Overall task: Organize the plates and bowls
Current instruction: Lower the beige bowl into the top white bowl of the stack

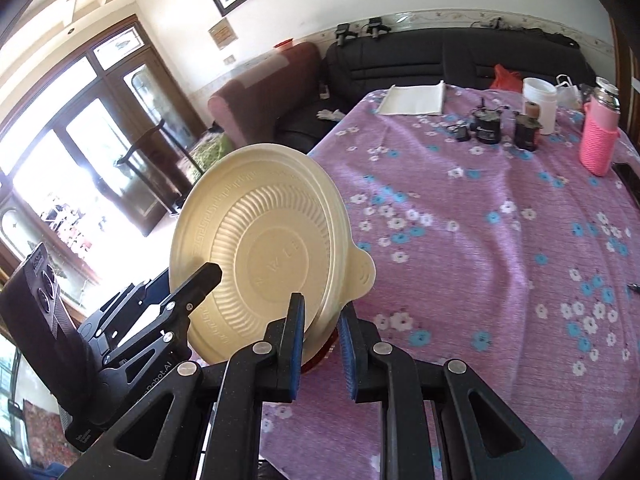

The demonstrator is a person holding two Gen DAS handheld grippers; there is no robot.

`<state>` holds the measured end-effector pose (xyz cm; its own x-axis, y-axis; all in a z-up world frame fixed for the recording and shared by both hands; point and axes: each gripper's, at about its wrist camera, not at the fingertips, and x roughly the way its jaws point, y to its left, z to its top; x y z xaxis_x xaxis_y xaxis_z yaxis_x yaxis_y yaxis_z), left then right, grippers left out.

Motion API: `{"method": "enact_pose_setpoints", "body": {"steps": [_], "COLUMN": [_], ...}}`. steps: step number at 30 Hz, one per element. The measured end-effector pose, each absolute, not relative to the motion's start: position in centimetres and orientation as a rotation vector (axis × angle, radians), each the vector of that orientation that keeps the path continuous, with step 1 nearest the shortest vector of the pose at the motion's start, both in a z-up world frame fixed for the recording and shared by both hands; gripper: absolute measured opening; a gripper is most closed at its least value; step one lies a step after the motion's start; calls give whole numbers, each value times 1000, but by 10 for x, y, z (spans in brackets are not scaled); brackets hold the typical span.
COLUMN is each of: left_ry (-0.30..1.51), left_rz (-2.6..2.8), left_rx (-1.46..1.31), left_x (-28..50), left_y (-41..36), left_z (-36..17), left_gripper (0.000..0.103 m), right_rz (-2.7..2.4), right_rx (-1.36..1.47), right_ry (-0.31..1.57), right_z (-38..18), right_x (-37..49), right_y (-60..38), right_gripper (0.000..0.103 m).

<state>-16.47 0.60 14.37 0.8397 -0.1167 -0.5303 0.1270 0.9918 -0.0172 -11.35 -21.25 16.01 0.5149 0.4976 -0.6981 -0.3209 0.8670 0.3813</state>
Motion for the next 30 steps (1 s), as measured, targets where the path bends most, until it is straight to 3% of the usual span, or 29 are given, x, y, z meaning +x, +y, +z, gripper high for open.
{"method": "enact_pose_setpoints", "body": {"steps": [30], "left_ry": [685], "left_rz": [-65], "left_rx": [-54], "left_x": [-152], "left_y": [51], "left_z": [106], "left_gripper": [29], "right_rz": [565], "right_rx": [206], "right_ry": [1091], "right_z": [112], "right_x": [-87], "right_y": [-160], "right_gripper": [22]}}
